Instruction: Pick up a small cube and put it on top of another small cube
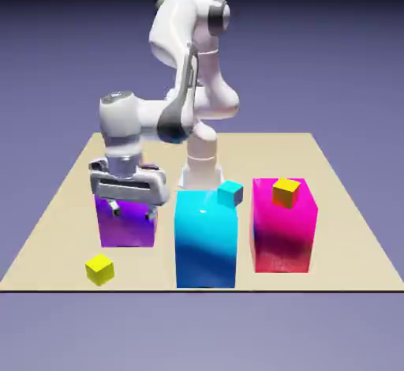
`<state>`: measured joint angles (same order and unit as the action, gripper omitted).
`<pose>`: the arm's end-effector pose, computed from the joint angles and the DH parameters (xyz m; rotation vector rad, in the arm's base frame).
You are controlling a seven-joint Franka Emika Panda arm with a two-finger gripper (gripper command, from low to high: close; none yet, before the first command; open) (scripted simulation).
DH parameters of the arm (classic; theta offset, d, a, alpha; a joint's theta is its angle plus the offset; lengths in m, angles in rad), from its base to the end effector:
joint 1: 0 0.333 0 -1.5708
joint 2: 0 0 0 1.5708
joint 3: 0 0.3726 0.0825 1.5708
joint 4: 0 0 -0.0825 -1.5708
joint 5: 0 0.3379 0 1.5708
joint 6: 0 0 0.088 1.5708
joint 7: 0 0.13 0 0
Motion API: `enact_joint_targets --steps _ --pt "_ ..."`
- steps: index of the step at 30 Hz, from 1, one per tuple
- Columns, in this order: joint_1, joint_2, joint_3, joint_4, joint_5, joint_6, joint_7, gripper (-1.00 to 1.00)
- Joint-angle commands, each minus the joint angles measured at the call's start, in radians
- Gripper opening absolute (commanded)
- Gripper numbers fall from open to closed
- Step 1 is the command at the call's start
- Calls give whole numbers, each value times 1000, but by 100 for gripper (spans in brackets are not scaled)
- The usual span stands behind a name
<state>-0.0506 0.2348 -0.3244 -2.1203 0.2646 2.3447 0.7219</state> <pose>0.5187 -0.1873 0.3716 -2.4338 1.7993 0.0185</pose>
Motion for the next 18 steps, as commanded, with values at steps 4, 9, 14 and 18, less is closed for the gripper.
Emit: enact_joint_targets --steps 4,9,14,18 --pt "-11 145 -58 124 48 -125 -3 0" --pt "-25 326 -131 280 107 -281 -8 0" --pt "-39 499 -201 427 164 -429 -12 0" --pt "-45 579 -159 370 217 -299 -43 0"
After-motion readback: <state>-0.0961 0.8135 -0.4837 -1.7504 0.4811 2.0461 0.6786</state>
